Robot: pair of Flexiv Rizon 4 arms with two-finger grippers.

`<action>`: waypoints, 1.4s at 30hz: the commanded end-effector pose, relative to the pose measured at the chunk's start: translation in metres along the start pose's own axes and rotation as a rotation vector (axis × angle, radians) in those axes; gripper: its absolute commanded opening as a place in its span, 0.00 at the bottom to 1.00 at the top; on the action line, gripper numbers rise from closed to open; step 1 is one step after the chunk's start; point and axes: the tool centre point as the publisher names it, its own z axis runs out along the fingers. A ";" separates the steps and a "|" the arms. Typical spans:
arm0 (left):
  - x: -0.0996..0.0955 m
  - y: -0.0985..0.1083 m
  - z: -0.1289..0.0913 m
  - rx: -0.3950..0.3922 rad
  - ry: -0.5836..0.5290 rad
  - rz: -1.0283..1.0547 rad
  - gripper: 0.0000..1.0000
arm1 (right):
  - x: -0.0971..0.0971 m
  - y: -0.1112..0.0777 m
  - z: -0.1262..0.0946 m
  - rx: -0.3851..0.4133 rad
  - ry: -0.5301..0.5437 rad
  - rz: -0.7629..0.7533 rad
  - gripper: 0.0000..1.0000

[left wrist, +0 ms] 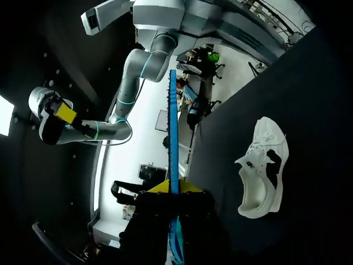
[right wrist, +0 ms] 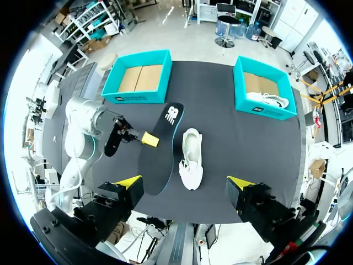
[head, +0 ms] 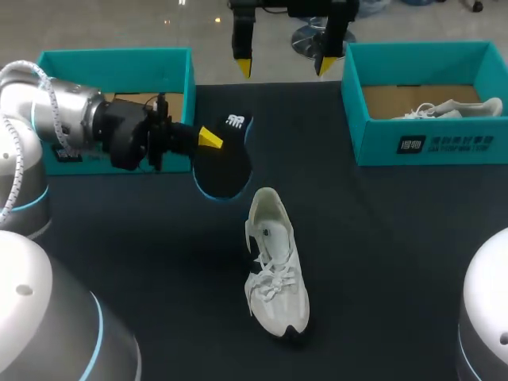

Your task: Take the shoe out of the shoebox, open the shoe tongue, remove and reinsert the insole, then place the shoe into the shoebox

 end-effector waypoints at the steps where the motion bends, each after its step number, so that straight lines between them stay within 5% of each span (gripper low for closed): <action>1: 0.001 -0.014 0.001 -0.139 0.001 0.157 0.00 | 0.000 0.001 0.000 0.001 0.000 0.001 1.00; 17: 0.001 -0.014 0.001 -0.139 0.001 0.157 0.00 | 0.000 0.001 0.000 0.001 0.000 0.001 1.00; 28: -0.014 0.007 -0.004 -0.074 -0.088 0.484 0.00 | 0.000 0.001 0.000 0.001 0.000 0.001 1.00; 42: -0.015 0.023 0.021 -0.211 -0.060 0.600 0.00 | 0.000 0.001 0.000 0.001 0.000 0.001 1.00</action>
